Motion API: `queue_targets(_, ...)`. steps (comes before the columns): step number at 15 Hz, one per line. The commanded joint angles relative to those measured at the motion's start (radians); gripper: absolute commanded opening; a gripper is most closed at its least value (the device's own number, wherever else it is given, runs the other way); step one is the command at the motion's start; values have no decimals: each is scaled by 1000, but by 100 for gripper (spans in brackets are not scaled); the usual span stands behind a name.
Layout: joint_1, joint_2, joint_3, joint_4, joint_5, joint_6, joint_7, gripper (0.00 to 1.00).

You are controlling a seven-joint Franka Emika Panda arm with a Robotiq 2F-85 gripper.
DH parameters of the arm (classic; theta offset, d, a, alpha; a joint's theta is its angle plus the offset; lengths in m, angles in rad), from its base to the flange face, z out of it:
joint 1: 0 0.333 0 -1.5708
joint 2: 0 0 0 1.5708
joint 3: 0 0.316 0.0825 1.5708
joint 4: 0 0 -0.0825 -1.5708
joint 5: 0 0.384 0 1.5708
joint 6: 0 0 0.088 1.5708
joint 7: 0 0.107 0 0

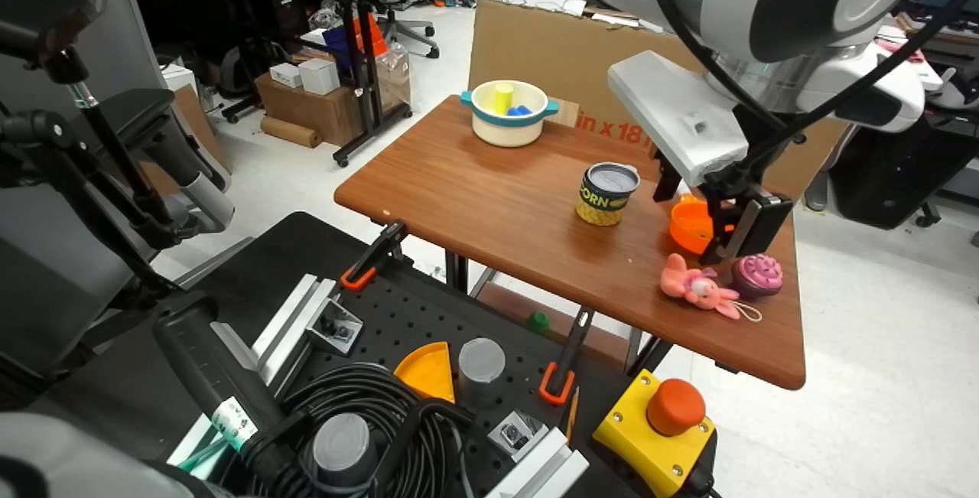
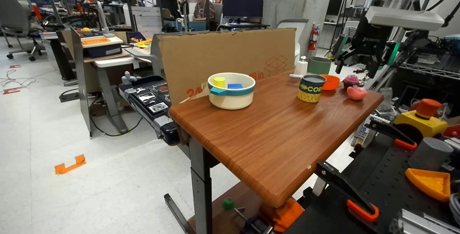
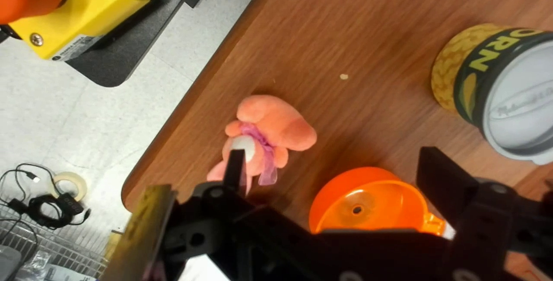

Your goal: Pick up the lid from the table and put it on the bottle, then pick up the plush toys and put them on the pan

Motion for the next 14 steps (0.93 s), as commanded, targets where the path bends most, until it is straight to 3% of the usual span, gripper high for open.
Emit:
queue_targets(1,6,-5,-17,-11,-6,33,29,100)
queue_targets(14,14,13,-25,-20,2,131,86,100)
